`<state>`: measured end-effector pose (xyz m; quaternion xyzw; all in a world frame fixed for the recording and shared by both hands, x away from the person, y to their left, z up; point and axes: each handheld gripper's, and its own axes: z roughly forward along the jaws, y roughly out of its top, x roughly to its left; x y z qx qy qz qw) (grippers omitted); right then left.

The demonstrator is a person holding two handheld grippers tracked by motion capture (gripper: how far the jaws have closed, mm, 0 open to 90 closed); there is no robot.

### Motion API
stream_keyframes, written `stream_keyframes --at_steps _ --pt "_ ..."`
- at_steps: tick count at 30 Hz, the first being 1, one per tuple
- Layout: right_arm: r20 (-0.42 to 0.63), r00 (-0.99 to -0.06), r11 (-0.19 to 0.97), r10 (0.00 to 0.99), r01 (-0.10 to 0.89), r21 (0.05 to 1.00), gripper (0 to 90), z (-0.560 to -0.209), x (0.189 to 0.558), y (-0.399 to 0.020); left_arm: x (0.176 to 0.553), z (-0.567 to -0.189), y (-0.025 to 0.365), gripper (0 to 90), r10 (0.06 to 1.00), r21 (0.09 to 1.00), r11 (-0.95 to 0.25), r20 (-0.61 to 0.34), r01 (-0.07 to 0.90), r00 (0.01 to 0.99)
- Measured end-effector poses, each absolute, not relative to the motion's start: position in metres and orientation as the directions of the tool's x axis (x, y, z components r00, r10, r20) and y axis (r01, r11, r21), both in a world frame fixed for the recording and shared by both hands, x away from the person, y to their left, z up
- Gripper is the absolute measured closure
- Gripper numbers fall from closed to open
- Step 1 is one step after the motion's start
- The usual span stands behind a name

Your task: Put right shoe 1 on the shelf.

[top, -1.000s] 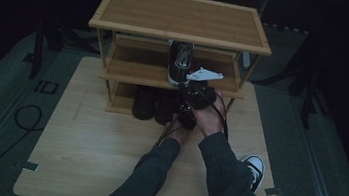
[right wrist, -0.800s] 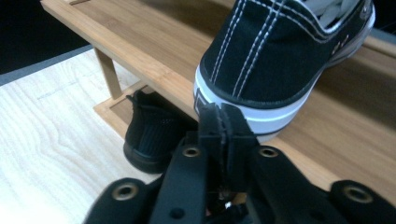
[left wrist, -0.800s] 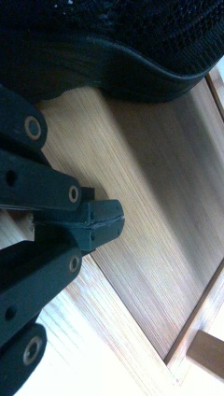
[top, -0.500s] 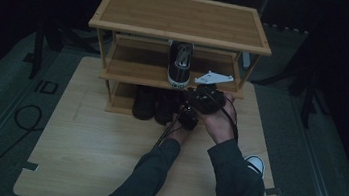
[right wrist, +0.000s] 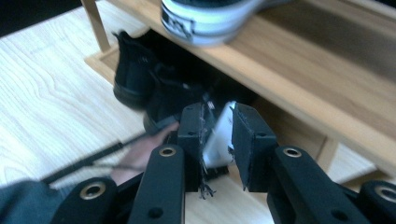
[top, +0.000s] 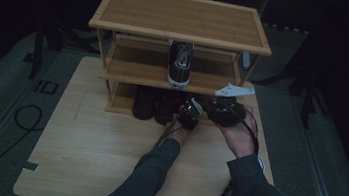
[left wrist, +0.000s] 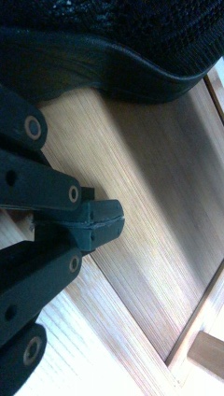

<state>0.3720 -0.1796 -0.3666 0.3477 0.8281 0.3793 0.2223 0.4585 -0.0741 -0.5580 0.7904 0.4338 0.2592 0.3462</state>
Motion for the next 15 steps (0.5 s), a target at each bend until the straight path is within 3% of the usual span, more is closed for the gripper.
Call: stream_keyframes --at_steps 15 --pt "-0.088 -0.579 0.432 0.811 0.490 0.757 75.4 -0.386 0.355 -0.238 0.458 -0.558 -0.074 90.0 0.864 0.769 -0.390 0.115 0.507 0.490"
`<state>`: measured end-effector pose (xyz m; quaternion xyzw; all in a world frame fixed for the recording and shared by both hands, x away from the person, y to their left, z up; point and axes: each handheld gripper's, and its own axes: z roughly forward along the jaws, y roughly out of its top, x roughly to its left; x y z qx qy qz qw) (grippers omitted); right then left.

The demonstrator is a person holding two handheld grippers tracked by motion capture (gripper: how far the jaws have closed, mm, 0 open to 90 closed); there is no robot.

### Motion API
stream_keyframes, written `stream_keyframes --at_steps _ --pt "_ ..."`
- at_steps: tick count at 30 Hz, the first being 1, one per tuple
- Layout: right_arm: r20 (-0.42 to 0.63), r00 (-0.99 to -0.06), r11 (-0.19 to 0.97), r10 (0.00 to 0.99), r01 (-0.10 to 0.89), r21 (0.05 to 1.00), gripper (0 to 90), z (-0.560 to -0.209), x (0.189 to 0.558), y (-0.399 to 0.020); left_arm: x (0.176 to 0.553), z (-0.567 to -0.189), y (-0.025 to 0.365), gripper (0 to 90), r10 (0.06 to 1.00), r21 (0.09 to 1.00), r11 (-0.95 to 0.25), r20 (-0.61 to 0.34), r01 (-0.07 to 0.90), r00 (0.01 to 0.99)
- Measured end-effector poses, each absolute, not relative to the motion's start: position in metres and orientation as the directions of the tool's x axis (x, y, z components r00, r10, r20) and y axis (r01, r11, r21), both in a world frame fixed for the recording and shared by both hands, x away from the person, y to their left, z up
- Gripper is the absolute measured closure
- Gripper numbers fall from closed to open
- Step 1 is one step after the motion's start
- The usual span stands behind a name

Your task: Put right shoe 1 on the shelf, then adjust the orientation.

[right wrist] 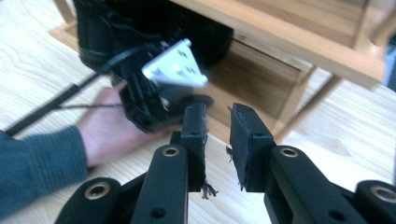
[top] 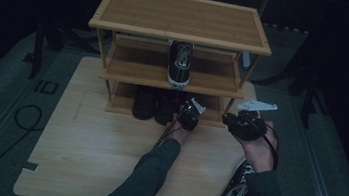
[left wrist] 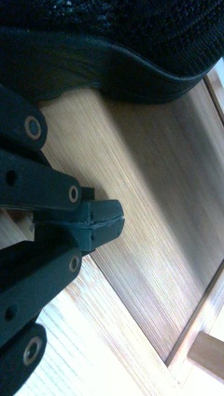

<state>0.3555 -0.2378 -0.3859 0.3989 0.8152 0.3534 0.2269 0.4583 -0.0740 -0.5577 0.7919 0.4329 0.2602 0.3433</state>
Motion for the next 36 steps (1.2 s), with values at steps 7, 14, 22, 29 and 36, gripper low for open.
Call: stream_keyframes --at_steps 7,14,22,29,36 --pt "-0.075 -0.553 0.420 0.830 0.530 0.736 75.3 -0.401 0.349 -0.255 0.458 -0.558 -0.074 90.0 0.865 0.768 -0.390 0.117 0.508 0.488" --pt "-0.077 -0.501 0.395 0.862 0.568 0.723 74.9 -0.415 0.345 -0.272 0.458 -0.558 -0.074 90.0 0.866 0.768 -0.388 0.115 0.509 0.487" --pt "-0.069 -0.431 0.349 0.900 0.615 0.707 80.7 -0.436 0.337 -0.293 0.458 -0.558 -0.074 90.0 0.866 0.768 -0.388 0.115 0.509 0.487" --pt "-0.092 -0.393 0.350 0.915 0.658 0.667 81.0 -0.454 0.332 -0.304 0.458 -0.558 -0.074 90.0 0.866 0.768 -0.388 0.115 0.509 0.487" --pt "-0.076 -0.361 0.325 0.929 0.704 0.631 80.7 -0.475 0.319 -0.320 0.458 -0.558 -0.074 90.0 0.866 0.768 -0.389 0.116 0.509 0.487"
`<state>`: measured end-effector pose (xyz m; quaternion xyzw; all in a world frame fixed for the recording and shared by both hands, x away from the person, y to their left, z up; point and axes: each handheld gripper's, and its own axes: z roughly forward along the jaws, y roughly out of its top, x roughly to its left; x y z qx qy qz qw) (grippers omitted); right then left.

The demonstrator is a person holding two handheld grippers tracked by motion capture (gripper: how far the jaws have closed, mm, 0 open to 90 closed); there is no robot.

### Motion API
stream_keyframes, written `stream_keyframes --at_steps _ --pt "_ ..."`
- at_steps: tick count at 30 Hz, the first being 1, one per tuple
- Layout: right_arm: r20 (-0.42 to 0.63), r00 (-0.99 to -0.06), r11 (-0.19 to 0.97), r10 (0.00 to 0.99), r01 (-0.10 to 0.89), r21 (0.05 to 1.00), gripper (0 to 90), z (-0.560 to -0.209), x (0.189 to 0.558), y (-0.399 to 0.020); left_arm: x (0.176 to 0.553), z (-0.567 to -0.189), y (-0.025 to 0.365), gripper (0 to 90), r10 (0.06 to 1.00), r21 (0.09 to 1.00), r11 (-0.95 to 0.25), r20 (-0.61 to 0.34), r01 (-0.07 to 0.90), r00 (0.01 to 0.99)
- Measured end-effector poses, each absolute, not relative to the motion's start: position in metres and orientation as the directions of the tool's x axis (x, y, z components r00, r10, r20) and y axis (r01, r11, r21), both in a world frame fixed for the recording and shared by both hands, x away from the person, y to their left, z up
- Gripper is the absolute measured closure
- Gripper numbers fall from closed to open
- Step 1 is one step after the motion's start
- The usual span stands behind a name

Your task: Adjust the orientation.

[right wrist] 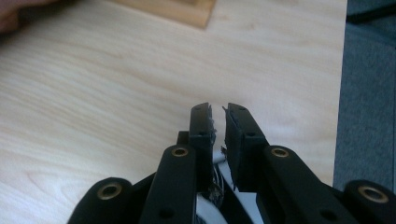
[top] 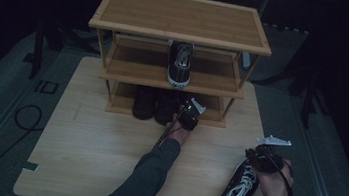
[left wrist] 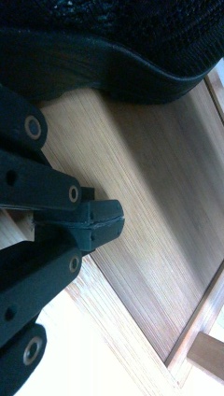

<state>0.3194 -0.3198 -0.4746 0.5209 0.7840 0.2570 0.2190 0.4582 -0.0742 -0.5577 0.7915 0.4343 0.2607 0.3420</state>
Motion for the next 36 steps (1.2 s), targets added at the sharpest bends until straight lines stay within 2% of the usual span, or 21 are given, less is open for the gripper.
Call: stream_keyframes --at_steps 9,13,25,26,30,36 --pt "-0.067 -0.343 0.310 0.937 0.727 0.612 79.6 -0.481 0.302 -0.334 0.458 -0.558 -0.074 90.0 0.866 0.768 -0.388 0.115 0.509 0.486" --pt "-0.060 -0.351 0.315 0.934 0.734 0.602 76.4 -0.482 0.293 -0.337 0.458 -0.558 -0.074 90.0 0.866 0.768 -0.388 0.115 0.509 0.487" --pt "-0.034 -0.362 0.312 0.932 0.748 0.585 71.4 -0.487 0.289 -0.343 0.458 -0.558 -0.074 90.0 0.865 0.767 -0.390 0.116 0.509 0.488" --pt "-0.029 -0.359 0.307 0.933 0.751 0.585 71.9 -0.488 0.290 -0.344 0.458 -0.558 -0.074 90.0 0.865 0.768 -0.390 0.116 0.509 0.488" --pt "-0.021 -0.365 0.310 0.931 0.759 0.572 87.5 -0.491 0.294 -0.341 0.458 -0.558 -0.074 90.0 0.866 0.767 -0.389 0.117 0.510 0.486" --pt "-0.032 -0.351 0.301 0.936 0.749 0.590 89.3 -0.491 0.299 -0.335 0.458 -0.558 -0.074 90.0 0.866 0.767 -0.390 0.117 0.509 0.487"
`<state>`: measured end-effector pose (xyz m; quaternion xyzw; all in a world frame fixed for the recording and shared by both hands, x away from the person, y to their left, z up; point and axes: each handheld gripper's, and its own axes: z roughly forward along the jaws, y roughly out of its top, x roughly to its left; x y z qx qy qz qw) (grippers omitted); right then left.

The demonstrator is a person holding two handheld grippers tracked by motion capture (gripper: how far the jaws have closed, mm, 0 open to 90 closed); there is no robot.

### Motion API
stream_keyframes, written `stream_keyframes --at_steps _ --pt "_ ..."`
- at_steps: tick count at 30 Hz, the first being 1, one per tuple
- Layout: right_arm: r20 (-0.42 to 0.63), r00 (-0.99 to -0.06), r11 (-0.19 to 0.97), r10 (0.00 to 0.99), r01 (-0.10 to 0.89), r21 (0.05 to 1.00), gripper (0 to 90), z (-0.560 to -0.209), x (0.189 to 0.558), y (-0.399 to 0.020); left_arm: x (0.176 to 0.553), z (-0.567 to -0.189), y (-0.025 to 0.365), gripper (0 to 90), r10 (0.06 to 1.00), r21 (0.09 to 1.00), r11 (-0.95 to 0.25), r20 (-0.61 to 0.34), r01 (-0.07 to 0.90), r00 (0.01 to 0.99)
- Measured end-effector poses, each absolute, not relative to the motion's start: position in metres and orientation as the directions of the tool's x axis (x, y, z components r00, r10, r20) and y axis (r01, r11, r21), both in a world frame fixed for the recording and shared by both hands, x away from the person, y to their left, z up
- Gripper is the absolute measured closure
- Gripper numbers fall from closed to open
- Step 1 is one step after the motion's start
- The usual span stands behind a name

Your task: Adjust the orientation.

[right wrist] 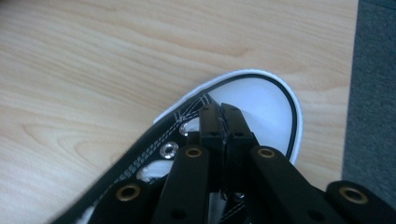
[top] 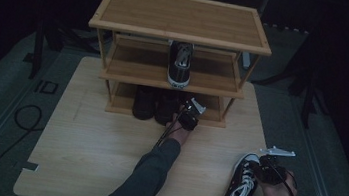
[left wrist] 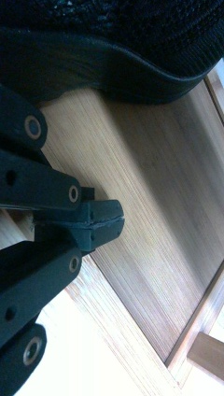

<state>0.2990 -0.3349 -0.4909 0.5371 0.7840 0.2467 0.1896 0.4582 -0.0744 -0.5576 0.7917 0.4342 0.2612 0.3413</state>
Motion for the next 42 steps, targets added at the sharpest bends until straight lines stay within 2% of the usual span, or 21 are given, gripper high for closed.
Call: stream_keyframes --at_steps 6,12,18,33,42 --pt "-0.011 -0.365 0.293 0.931 0.729 0.619 89.4 -0.491 0.306 -0.324 0.458 -0.558 -0.074 90.0 0.866 0.767 -0.390 0.117 0.509 0.486" --pt "-0.002 -0.429 0.337 0.903 0.707 0.621 89.4 -0.491 0.321 -0.299 0.458 -0.558 -0.074 90.0 0.866 0.767 -0.390 0.117 0.509 0.487" --pt "0.017 -0.448 0.337 0.894 0.697 0.633 89.4 -0.489 0.330 -0.295 0.458 -0.558 -0.074 90.0 0.866 0.767 -0.390 0.117 0.509 0.487" --pt "0.052 -0.492 0.347 0.869 0.680 0.646 89.3 -0.484 0.374 -0.253 0.458 -0.558 -0.075 90.0 0.866 0.767 -0.391 0.119 0.509 0.486" --pt "0.013 -0.538 0.410 0.843 0.659 0.630 88.7 -0.486 0.383 -0.234 0.458 -0.558 -0.075 90.0 0.866 0.768 -0.390 0.118 0.509 0.486"
